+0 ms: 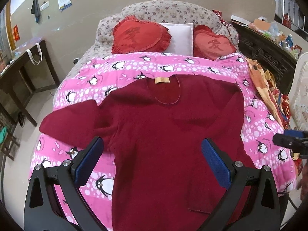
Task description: Fold small clothes
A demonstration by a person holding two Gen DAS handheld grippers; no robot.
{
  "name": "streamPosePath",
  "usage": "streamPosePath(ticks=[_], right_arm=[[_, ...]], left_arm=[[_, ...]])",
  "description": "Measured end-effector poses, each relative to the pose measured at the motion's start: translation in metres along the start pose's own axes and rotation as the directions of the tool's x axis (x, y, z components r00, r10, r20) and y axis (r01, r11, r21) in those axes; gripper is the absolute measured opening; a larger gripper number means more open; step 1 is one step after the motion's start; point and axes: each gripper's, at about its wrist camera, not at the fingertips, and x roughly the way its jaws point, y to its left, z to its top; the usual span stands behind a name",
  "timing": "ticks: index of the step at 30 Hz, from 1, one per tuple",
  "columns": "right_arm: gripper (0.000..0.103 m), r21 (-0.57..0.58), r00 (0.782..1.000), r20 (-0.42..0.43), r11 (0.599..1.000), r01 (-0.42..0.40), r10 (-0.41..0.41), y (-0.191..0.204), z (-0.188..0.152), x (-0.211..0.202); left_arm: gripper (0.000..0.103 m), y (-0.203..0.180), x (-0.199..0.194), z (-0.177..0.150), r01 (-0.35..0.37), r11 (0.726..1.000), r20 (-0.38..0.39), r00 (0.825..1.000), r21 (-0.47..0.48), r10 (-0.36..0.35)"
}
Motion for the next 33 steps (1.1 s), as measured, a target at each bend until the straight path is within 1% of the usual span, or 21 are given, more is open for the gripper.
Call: streamPosePath(ticks=[2,3,6,9,11,13,15,18,19,23,24,26,28,31,33], right_arm=[[0.103,-0.025,1.000,0.021,1.000,-0.019,0.020,0.015,0.005,-0.014],[0.103,-0.037,0.998,0.027,0.998,-0.051,0.052,0.025,0.007,-0.023],[0.103,-0.093,0.992,0.027,0.989,-0.119,0.122,0.050,0.016,-0.043],[0.103,-0.134,0.986,0.023,0.978,-0.163,0.167,0.068,0.028,-0.064],[0.103,-0.135,0.977,0.007,0.969,-0.208,0.211,0.075,0.035,-0.072],[0.103,-0.128,0.960,-0.017,0.952,-0.279,0.279,0.081,0.042,-0.080],[0.103,-0.118,0.950,-0.030,0.942,-0.313,0.312,0.085,0.048,-0.087],[0.103,-0.112,0.954,-0.008,0.948,-0.297,0.298,0.090,0.056,-0.098],[0.103,-0.112,0.952,-0.003,0.946,-0.305,0.306,0.092,0.057,-0.103],[0.103,-0.111,0.922,0.021,0.918,-0.382,0.386,0.098,0.067,-0.125],[0.103,-0.116,0.921,0.041,0.918,-0.380,0.387,0.100,0.068,-0.131],[0.103,-0.130,0.926,0.079,0.925,-0.358,0.369,0.103,0.068,-0.137],[0.103,-0.141,0.928,0.101,0.929,-0.343,0.358,0.106,0.068,-0.138],[0.103,-0.166,0.919,0.146,0.925,-0.342,0.366,0.109,0.061,-0.133],[0.103,-0.201,0.925,0.172,0.931,-0.305,0.340,0.111,0.057,-0.121]], left_arm=[[0.102,-0.001,0.000,0.002,0.003,1.000,-0.001,1.000,-0.002,-0.003],[0.102,-0.001,0.000,0.003,0.005,1.000,-0.002,1.000,-0.004,-0.005],[0.102,0.001,-0.003,0.006,0.009,1.000,0.005,1.000,-0.010,-0.009],[0.102,0.003,-0.007,0.009,0.010,1.000,0.015,1.000,-0.021,-0.010],[0.102,0.004,-0.008,0.011,0.013,1.000,0.016,1.000,-0.028,-0.012],[0.102,0.006,-0.009,0.012,0.017,0.999,0.016,1.000,-0.034,-0.016],[0.102,0.008,-0.010,0.012,0.014,0.999,0.016,1.000,-0.037,-0.013],[0.102,0.011,-0.012,0.012,0.015,0.999,0.016,1.000,-0.041,-0.014],[0.102,0.011,-0.012,0.013,0.015,0.999,0.016,1.000,-0.041,-0.014],[0.102,0.016,-0.012,0.011,0.019,0.998,0.013,1.000,-0.056,-0.018],[0.102,0.018,-0.011,0.011,0.019,0.998,0.012,1.000,-0.061,-0.019],[0.102,0.019,-0.011,0.010,0.022,0.997,0.011,1.000,-0.069,-0.022],[0.102,0.020,-0.010,0.007,0.021,0.997,0.008,1.000,-0.074,-0.020],[0.102,0.021,-0.007,0.003,0.008,0.998,-0.003,1.000,-0.068,-0.009],[0.102,0.022,-0.005,0.000,-0.004,0.998,-0.010,1.000,-0.065,0.003]])
